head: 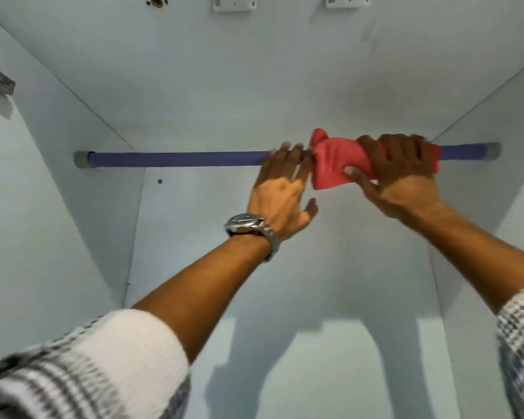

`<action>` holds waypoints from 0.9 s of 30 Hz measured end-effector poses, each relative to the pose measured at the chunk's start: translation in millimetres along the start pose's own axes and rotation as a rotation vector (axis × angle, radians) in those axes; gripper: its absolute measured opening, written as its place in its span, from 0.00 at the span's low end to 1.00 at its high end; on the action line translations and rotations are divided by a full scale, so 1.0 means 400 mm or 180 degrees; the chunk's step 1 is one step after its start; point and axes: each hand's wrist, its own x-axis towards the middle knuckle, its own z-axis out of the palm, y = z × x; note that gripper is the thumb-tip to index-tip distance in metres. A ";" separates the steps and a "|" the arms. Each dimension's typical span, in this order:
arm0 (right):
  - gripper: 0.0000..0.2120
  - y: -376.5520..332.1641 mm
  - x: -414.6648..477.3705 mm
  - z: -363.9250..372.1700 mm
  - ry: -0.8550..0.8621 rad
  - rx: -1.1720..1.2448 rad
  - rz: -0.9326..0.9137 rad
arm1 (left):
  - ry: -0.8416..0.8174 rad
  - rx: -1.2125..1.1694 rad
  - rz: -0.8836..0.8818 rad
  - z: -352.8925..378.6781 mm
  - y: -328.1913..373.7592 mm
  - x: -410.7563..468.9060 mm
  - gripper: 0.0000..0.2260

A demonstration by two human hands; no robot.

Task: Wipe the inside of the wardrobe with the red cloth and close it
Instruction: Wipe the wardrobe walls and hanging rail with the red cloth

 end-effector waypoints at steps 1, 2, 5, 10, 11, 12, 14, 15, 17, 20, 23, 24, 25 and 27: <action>0.31 0.054 -0.013 -0.004 -0.0021 -0.0079 0.0098 | -0.0030 -0.0063 0.0055 0.012 0.052 0.027 0.39; 0.30 0.105 -0.026 -0.008 -0.0033 -0.0146 0.0192 | -0.0071 -0.0111 0.0072 0.024 0.101 0.049 0.41; 0.32 0.231 -0.060 -0.034 -0.0138 -0.0220 0.0315 | -0.0185 -0.0119 0.0022 0.051 0.221 0.100 0.46; 0.37 0.255 -0.043 -0.066 -0.0530 -0.0268 0.0338 | -0.0225 -0.0042 0.0140 0.056 0.201 0.109 0.46; 0.37 0.239 -0.042 -0.064 -0.0551 -0.0247 0.0426 | -0.0203 -0.0022 0.0139 0.050 0.167 0.095 0.46; 0.36 0.218 -0.046 -0.060 -0.0516 -0.0223 0.0523 | -0.0170 0.0009 0.0106 0.042 0.126 0.078 0.45; 0.32 0.153 -0.053 -0.048 -0.0376 -0.0157 0.0738 | -0.0114 0.0155 -0.0011 0.016 0.029 0.031 0.45; 0.31 0.115 -0.053 -0.043 -0.0345 -0.0113 0.0856 | -0.0125 0.0250 -0.0062 0.002 -0.020 0.006 0.45; 0.31 0.014 -0.043 -0.042 -0.0363 0.0044 0.0991 | -0.0217 0.0463 -0.0176 -0.036 -0.126 -0.053 0.45; 0.30 -0.161 -0.009 -0.051 -0.0378 0.0297 0.0886 | -0.0400 0.0748 -0.0460 -0.096 -0.276 -0.132 0.45; 0.33 -0.368 0.049 -0.091 -0.0717 0.0631 0.0724 | -0.0564 0.0912 -0.0769 -0.152 -0.370 -0.189 0.48; 0.35 -0.442 0.071 -0.105 -0.0889 0.0729 0.0614 | -0.0534 0.0883 -0.0853 -0.165 -0.387 -0.207 0.50; 0.38 -0.510 0.091 -0.116 -0.1017 0.0758 0.0407 | -0.0482 0.0805 -0.0937 -0.175 -0.396 -0.224 0.52; 0.47 -0.634 0.134 -0.145 -0.1190 0.0648 -0.0158 | -0.0422 0.0665 -0.1105 -0.191 -0.409 -0.259 0.54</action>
